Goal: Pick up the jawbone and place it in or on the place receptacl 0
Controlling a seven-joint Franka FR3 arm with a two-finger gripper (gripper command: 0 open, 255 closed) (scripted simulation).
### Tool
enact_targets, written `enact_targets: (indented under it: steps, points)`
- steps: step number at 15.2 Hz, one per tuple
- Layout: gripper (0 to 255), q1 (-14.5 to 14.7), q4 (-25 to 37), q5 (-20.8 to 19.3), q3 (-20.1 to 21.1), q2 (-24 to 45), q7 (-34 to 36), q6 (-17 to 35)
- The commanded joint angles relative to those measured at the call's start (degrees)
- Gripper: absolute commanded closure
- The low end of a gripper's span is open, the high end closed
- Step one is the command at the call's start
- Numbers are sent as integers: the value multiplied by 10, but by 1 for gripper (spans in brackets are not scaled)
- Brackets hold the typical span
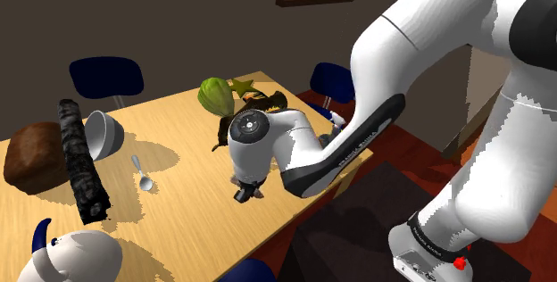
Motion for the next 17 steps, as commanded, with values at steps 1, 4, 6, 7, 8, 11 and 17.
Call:
enact_targets:
  steps: [1, 4, 6, 7, 8, 11, 17]
  points:
    - [255, -25, -33, 14, 1, -30, -27, 20]
    - [255, -61, -83, 30, -6, -72, -71, 56]
    - [255, -83, -115, 41, -13, -98, -104, 79]
    - [255, -94, -129, 47, -18, -111, -122, 90]
    - [255, -104, -143, 52, -23, -123, -140, 101]
    - [255, -132, -182, 68, -44, -154, -196, 131]
    - [255, -183, -238, 84, -104, -198, -312, 183]
